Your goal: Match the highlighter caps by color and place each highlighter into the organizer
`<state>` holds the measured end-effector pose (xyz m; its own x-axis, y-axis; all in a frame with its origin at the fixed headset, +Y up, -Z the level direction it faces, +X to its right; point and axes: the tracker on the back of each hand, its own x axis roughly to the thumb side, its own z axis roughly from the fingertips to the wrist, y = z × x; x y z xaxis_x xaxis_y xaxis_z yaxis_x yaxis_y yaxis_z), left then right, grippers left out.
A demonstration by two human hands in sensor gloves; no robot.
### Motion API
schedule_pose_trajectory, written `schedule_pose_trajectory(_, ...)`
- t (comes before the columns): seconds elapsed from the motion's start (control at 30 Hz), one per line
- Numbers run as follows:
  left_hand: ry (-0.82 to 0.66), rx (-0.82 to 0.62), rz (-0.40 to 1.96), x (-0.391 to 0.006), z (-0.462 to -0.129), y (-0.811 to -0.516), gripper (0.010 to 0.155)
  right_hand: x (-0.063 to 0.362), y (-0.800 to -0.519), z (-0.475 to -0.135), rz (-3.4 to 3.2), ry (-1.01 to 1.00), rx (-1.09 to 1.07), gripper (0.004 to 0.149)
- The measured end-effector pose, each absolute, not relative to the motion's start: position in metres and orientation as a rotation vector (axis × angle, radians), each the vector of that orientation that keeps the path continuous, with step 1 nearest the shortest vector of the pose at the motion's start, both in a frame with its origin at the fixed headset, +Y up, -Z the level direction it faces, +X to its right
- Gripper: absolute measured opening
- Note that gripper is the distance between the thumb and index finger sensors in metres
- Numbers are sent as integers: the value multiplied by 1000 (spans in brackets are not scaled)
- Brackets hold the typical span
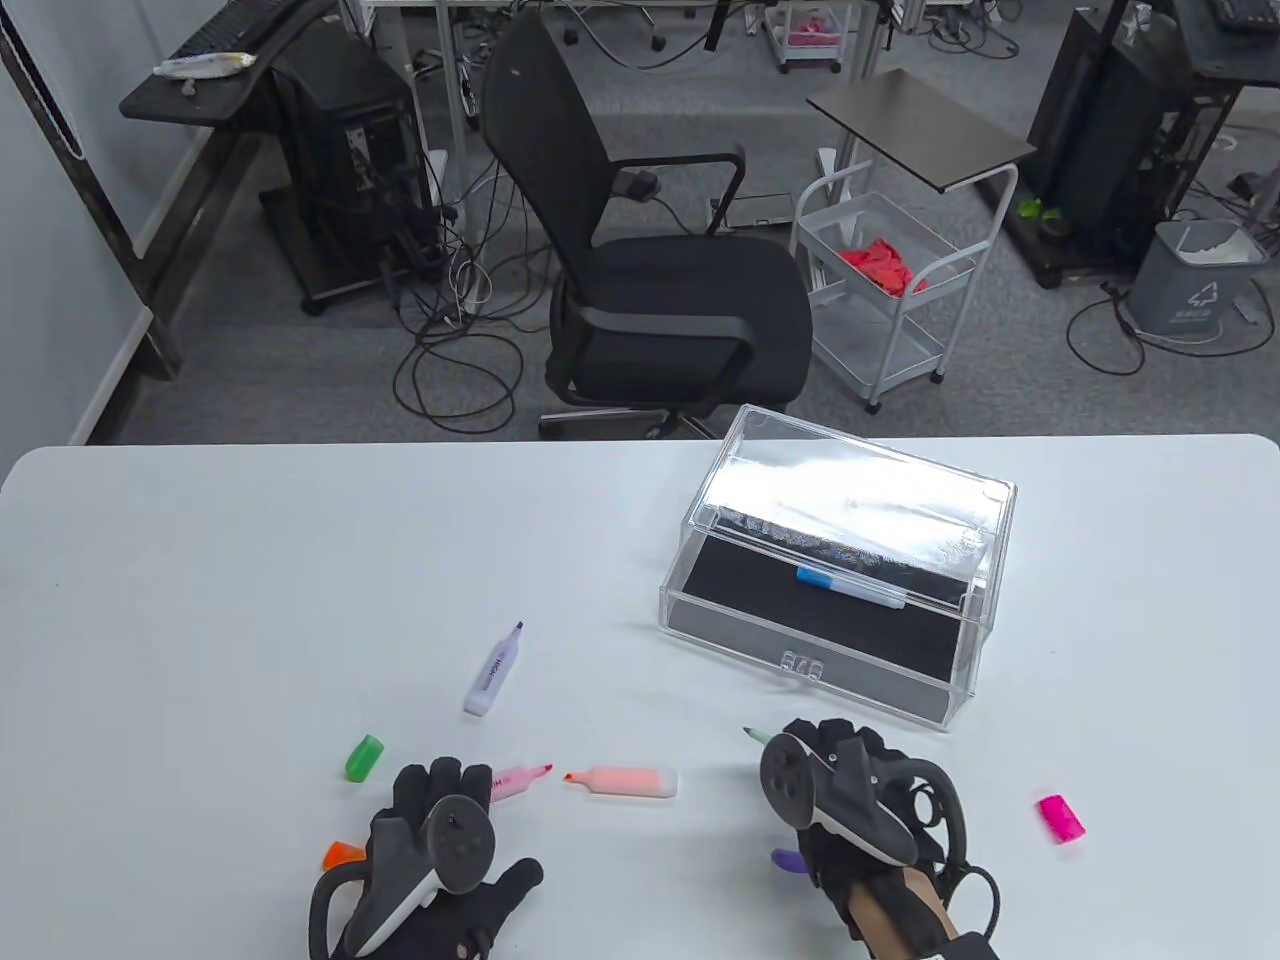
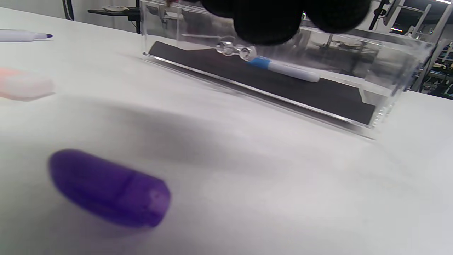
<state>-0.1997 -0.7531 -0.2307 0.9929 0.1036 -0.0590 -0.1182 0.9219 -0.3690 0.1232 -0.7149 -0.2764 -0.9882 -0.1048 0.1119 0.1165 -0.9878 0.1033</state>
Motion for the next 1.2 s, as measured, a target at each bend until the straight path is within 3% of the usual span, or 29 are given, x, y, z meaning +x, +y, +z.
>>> schedule_pose_trajectory(0.57,16,-400,89,-191,-234,-758,97,59,-715,-253,-3066,-50,-293,54)
schedule_pose_trajectory(1.03,3,-411,50,-183,-234,-762,97,74,-735,-252,-3173,-70,-297,53)
schedule_pose_trajectory(1.2,-31,-325,53,-181,-232,-756,96,76,-734,-249,-3202,-37,-310,53)
